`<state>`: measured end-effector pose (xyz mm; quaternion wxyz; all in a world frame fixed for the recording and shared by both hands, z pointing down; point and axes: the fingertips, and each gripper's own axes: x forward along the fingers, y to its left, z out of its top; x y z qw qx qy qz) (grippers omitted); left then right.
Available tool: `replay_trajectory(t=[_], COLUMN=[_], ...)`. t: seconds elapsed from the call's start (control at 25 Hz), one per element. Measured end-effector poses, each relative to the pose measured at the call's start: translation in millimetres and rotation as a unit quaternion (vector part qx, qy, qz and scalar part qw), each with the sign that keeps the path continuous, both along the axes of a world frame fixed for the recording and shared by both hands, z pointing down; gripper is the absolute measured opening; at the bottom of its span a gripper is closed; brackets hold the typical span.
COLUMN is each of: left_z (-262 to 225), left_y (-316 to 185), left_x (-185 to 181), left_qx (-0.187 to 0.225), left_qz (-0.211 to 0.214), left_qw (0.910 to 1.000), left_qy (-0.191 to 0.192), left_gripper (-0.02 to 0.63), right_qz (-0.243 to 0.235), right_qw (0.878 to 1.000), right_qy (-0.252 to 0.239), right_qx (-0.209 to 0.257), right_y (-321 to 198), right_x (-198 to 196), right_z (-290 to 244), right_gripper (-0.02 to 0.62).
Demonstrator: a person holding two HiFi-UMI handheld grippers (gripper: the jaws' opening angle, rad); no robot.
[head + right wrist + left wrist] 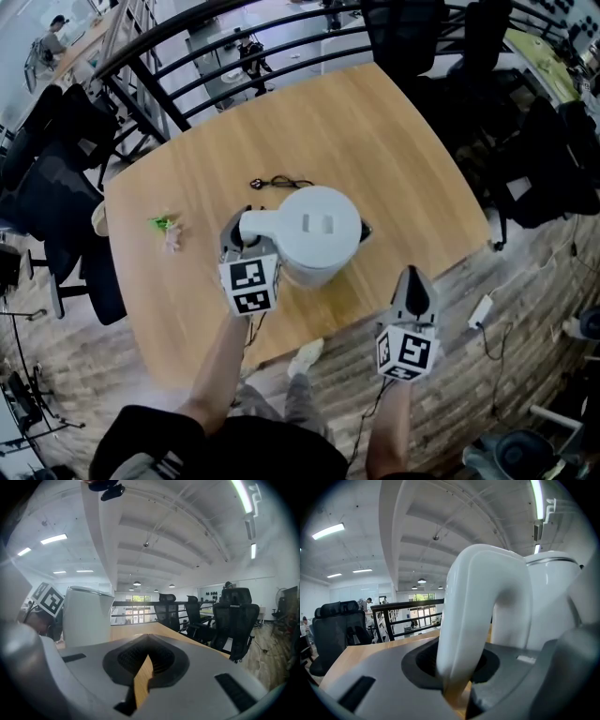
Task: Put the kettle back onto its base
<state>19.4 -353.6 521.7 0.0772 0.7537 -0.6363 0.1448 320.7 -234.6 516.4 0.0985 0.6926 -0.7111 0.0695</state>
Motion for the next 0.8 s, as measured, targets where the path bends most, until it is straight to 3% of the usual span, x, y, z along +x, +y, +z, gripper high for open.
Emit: replay_trajectory(t=[0.8], left_z=[44], left_y=[-16], left_x=[16], left_qx=[-0.015], left_qz=[0.002], left_qw=[0.9999], left_qy=[0.002], left_gripper=[0.086], right_qz=[-0.003], right_qw=[1.0], right_qy=[-0.021], right_qx=[-0.023], right_y=[-19], right_x=[7], right_z=[43], right_gripper=[-0.002])
